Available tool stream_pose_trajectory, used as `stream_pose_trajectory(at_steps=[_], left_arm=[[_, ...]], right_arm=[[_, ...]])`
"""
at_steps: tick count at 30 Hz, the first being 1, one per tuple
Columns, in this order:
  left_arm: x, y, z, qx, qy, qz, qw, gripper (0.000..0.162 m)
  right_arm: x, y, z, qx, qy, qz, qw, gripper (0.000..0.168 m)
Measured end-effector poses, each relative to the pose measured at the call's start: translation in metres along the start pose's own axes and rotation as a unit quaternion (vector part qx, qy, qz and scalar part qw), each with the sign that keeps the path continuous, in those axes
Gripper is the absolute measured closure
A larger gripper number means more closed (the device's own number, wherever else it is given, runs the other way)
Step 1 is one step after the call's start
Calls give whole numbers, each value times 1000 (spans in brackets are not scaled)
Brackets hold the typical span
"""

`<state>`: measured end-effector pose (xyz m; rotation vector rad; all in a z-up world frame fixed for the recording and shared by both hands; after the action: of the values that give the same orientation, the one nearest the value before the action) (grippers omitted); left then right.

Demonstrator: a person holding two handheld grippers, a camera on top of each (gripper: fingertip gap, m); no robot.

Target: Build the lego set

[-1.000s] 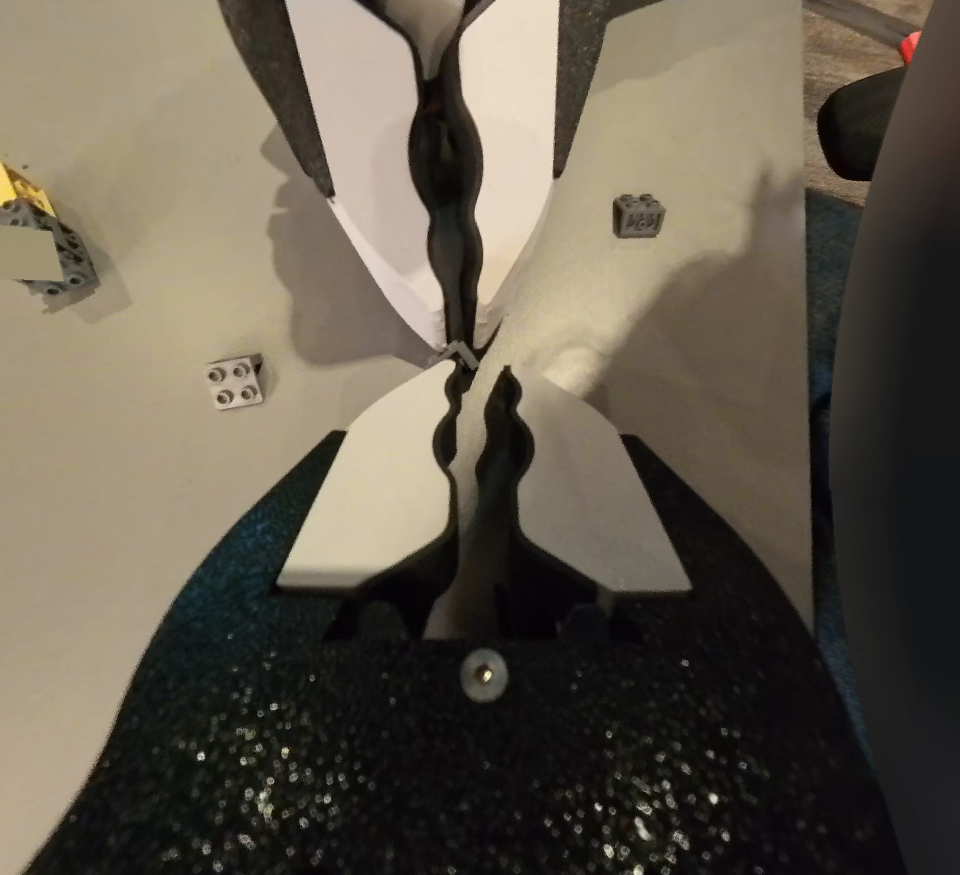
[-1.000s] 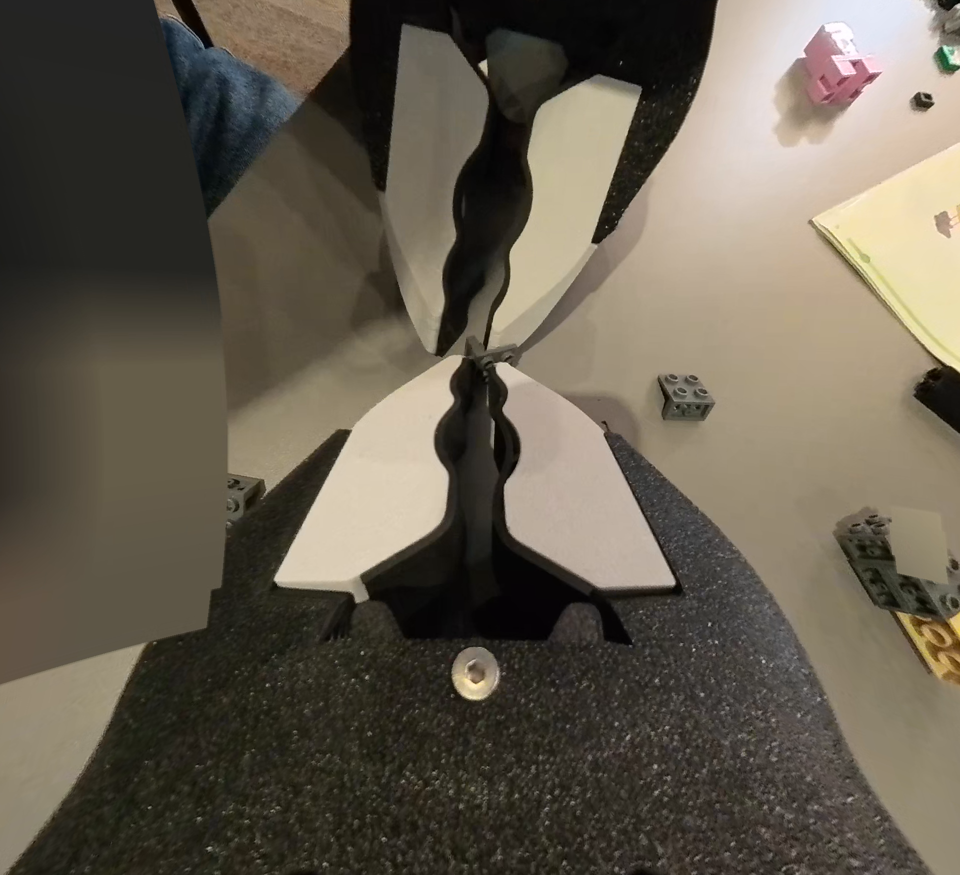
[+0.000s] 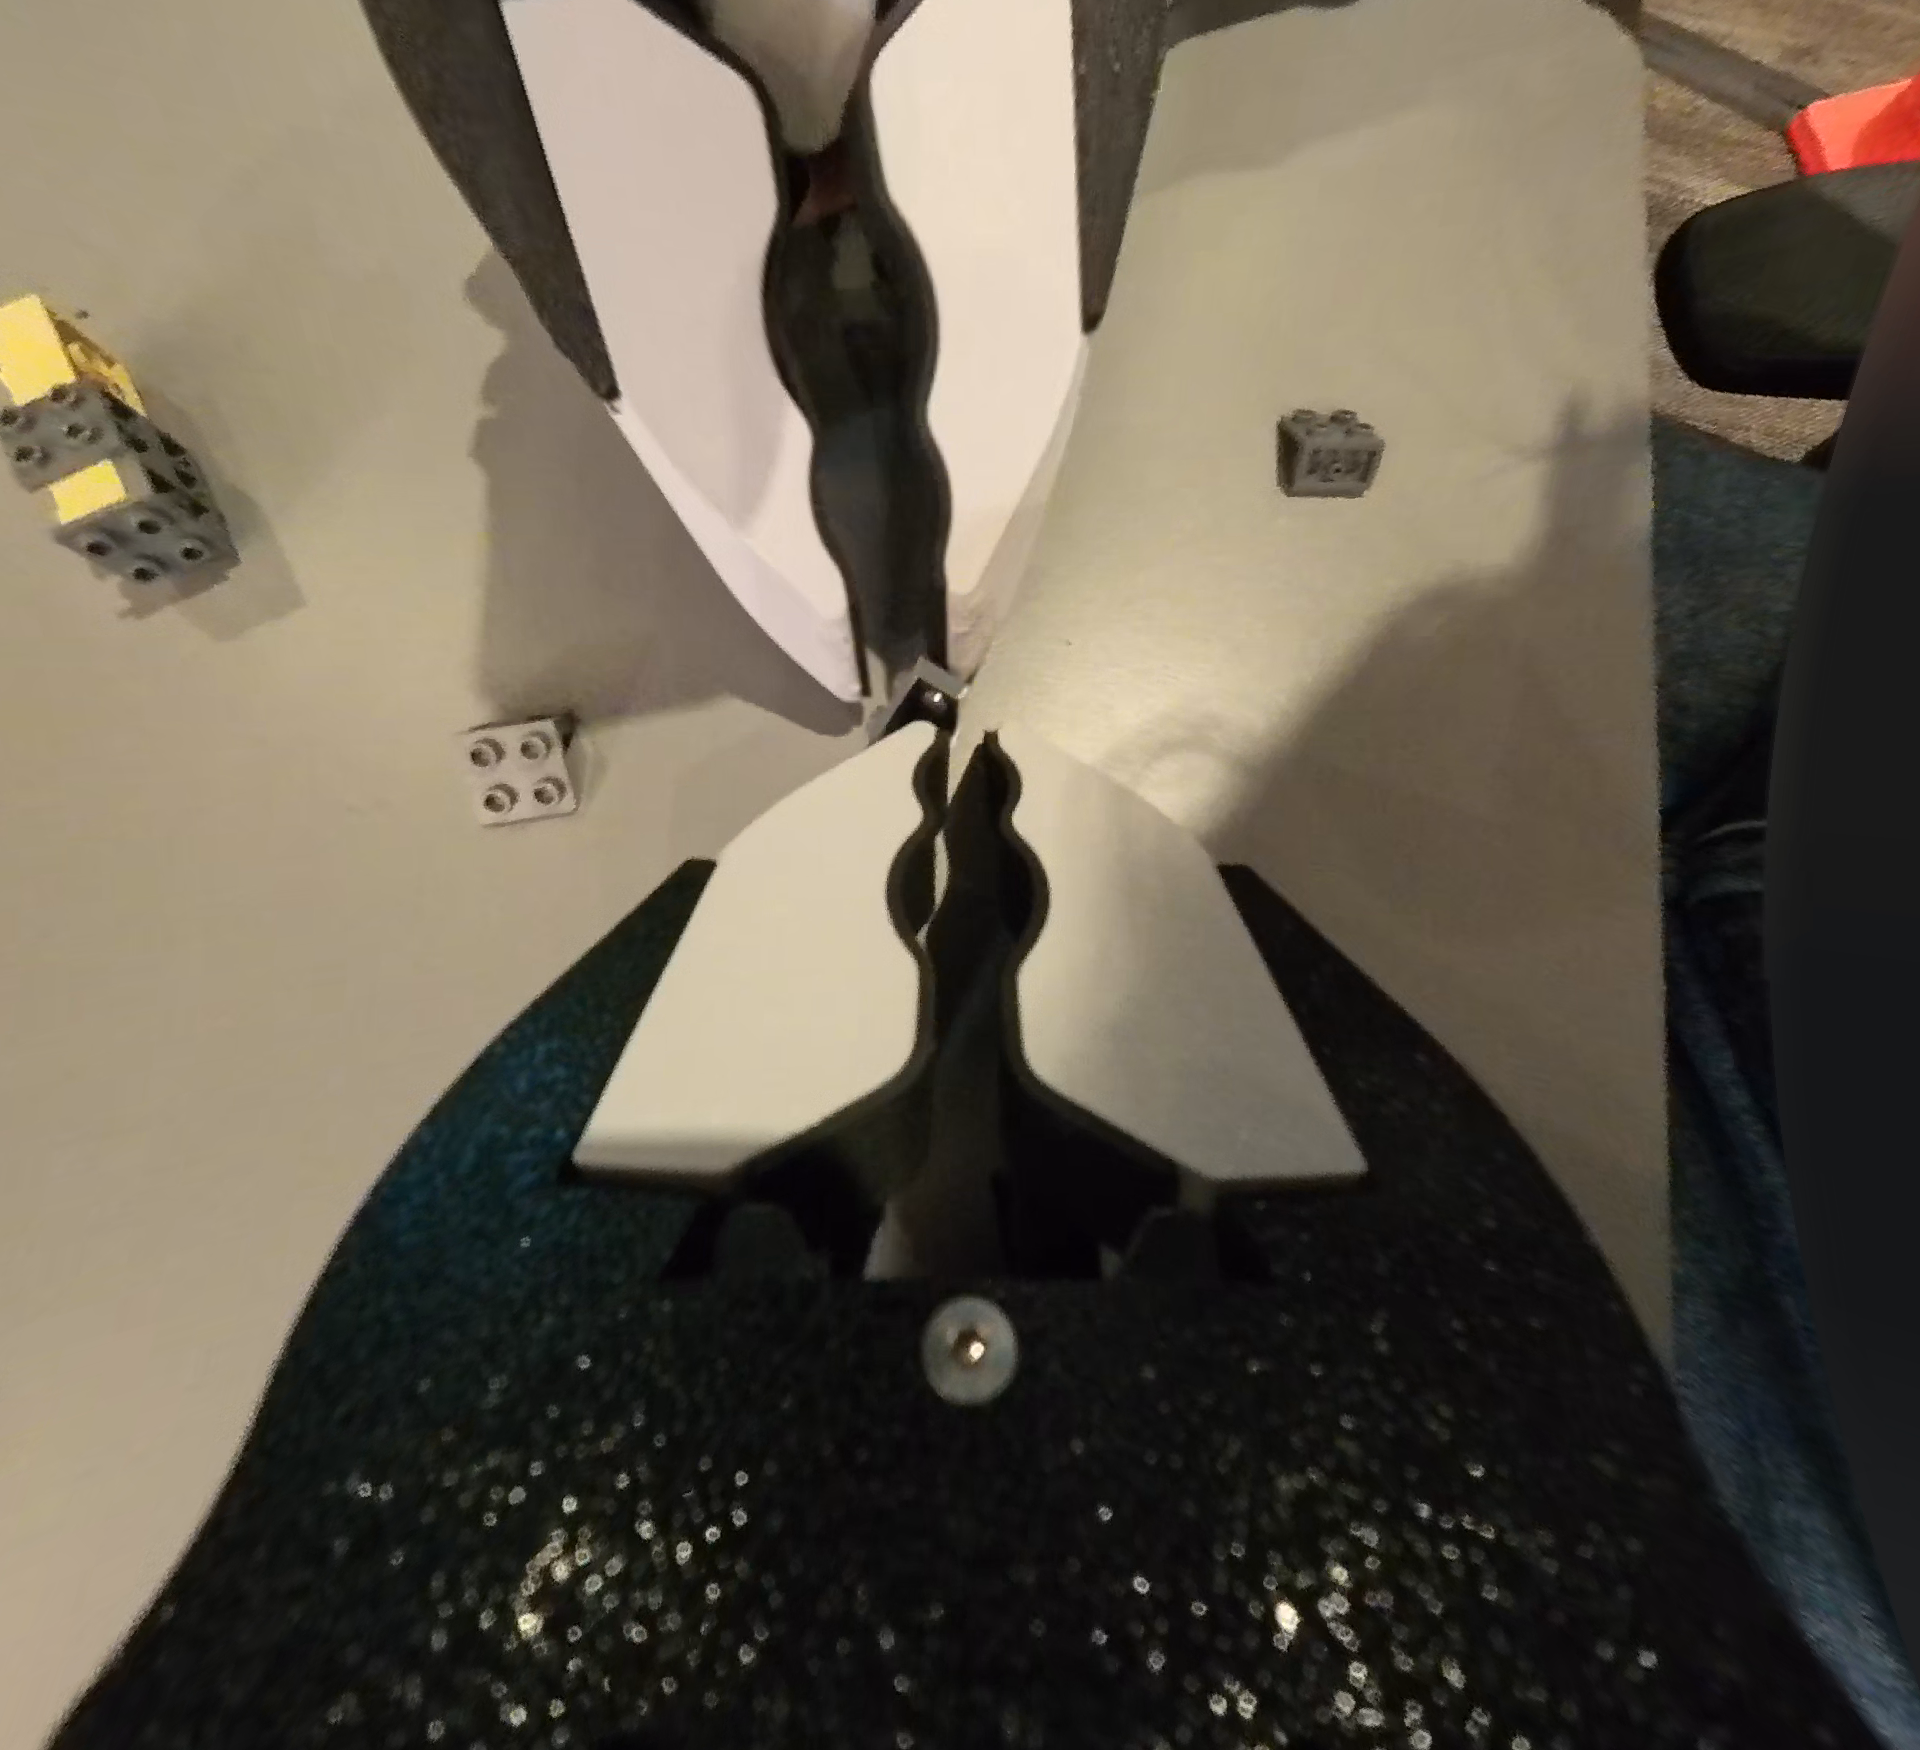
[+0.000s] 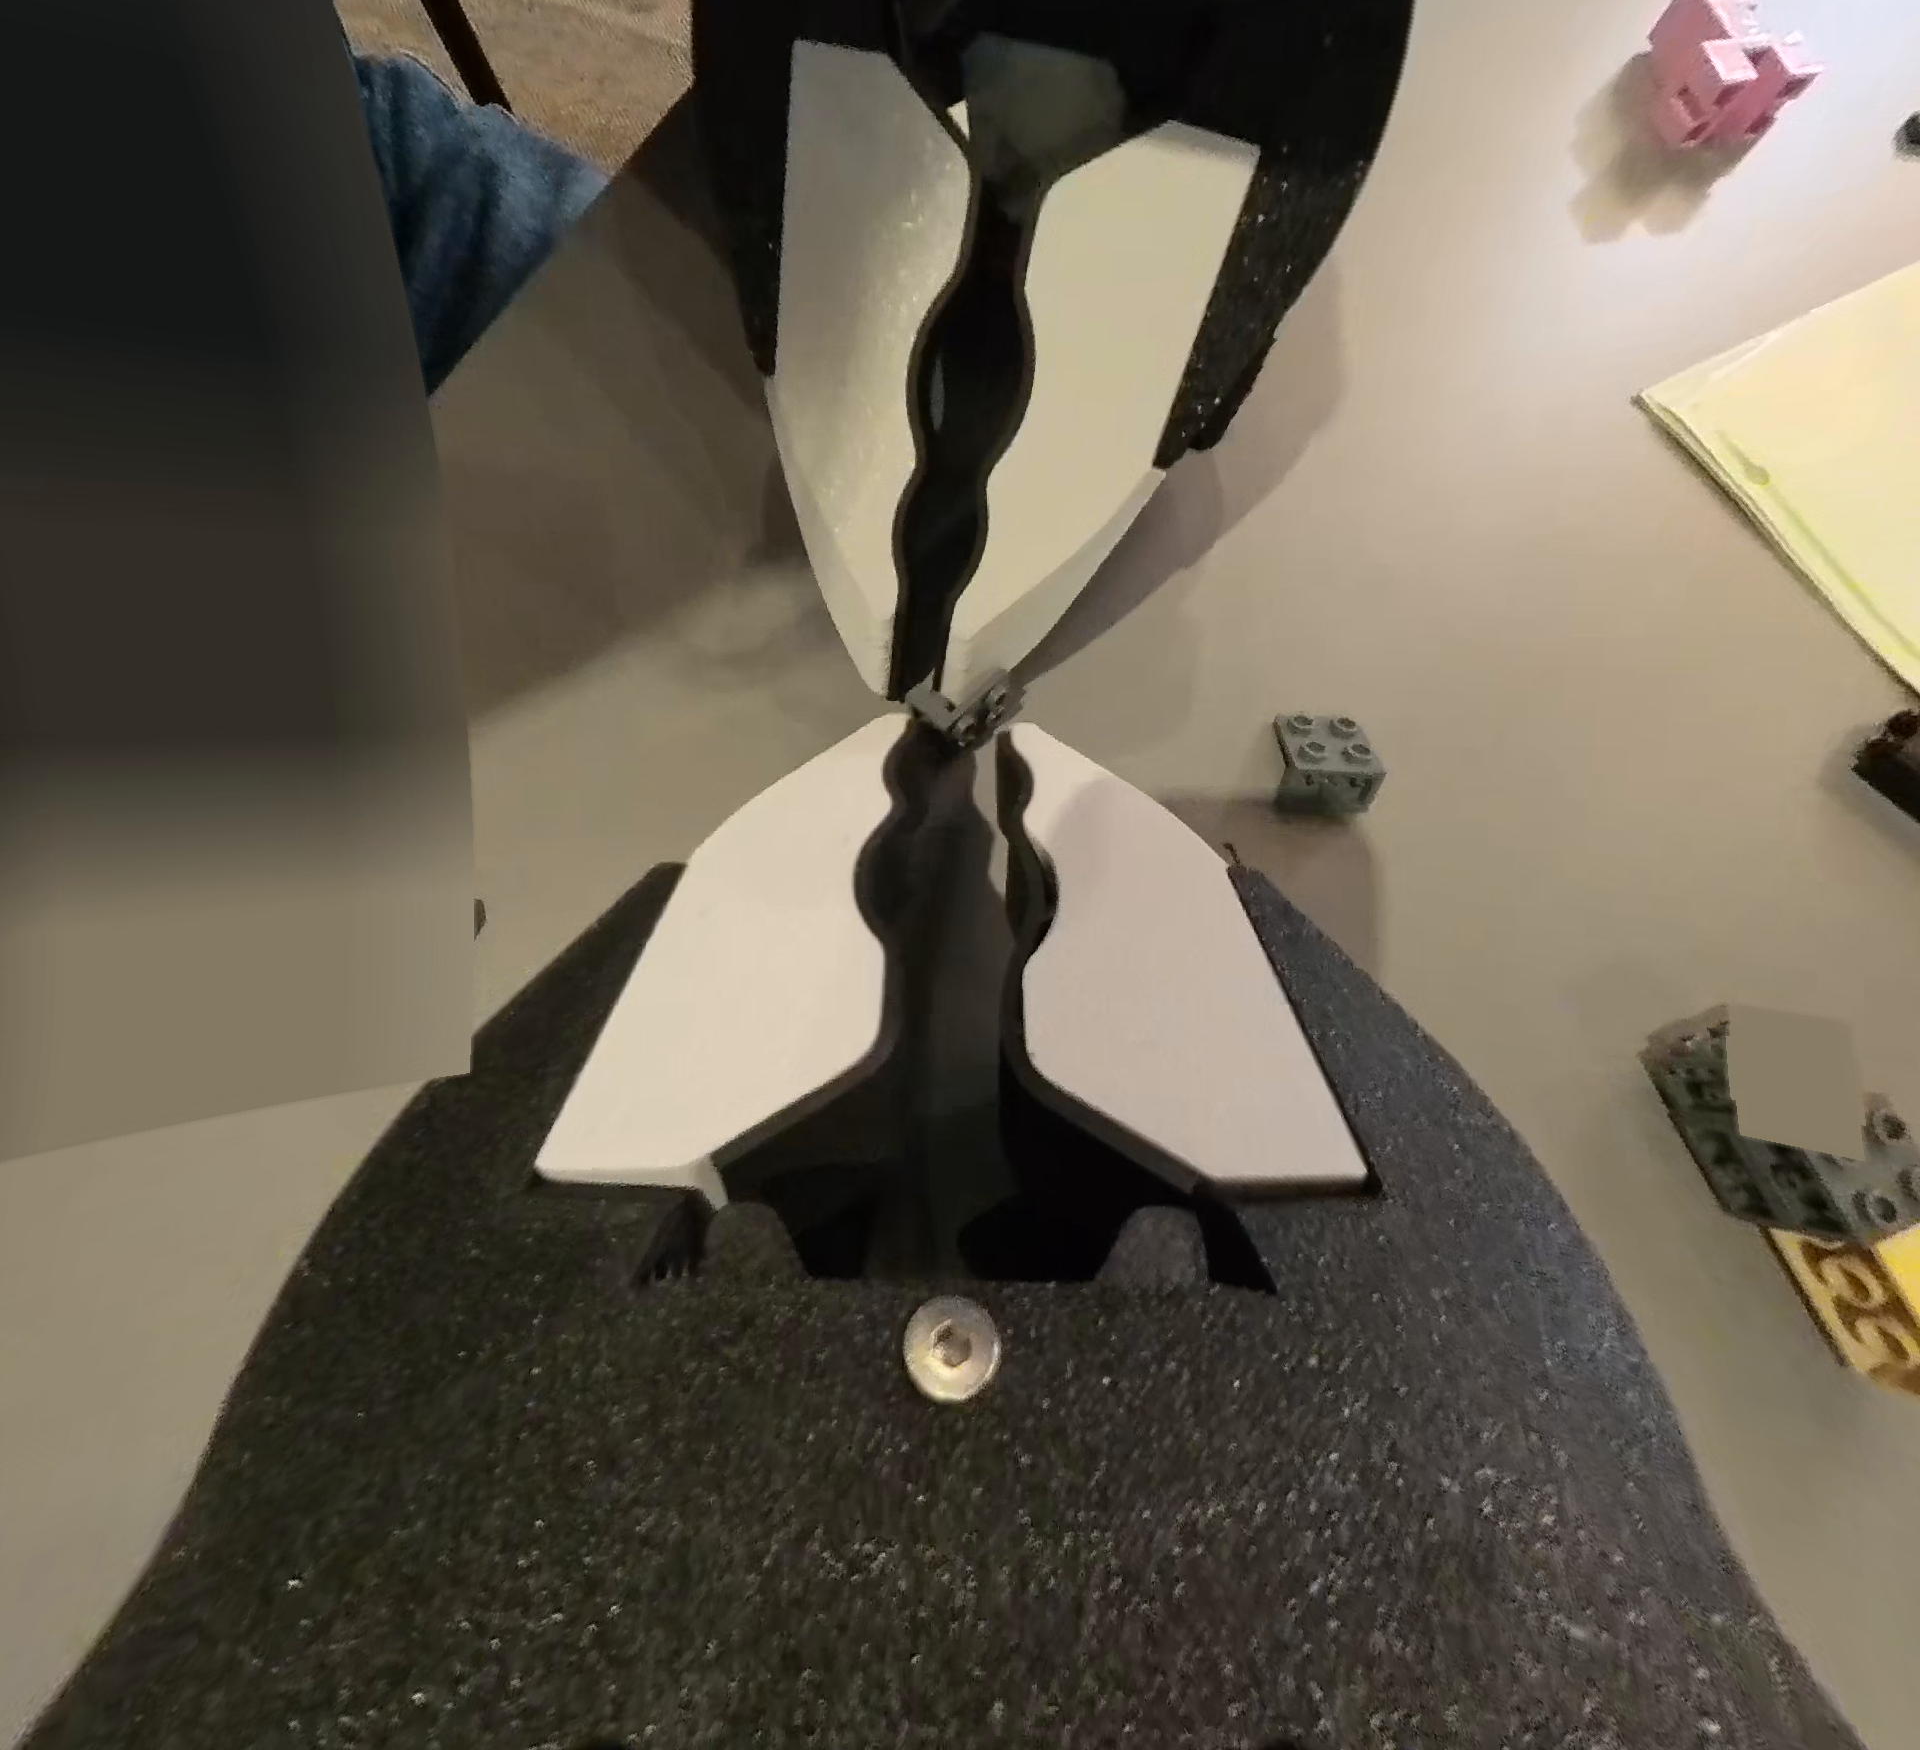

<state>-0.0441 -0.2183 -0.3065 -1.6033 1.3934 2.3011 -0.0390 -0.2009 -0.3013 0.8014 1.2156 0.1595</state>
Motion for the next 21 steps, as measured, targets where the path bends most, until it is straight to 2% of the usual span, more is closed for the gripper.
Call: stream_pose_trajectory(at_steps=[12,21], left_arm=[[-1,-2,2,-2,-2,0,1000,159],[5,5,9,-40,-6,-2,999,151]], right_arm=[[-1,-1,3,13,33,3,999,163],[-5,9,-1,40,27,-28,998,164]])
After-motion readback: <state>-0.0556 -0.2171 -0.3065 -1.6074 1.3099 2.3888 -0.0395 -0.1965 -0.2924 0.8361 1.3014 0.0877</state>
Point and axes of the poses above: each gripper's, where its closed fingertips meet, y back along the fingers, x out of its underside, z = x × y across the jaws, the point moved 1 cm from there along y, back along the fingers, and after that the axes turned 11 degrees about -x, right-handed, at the moved point
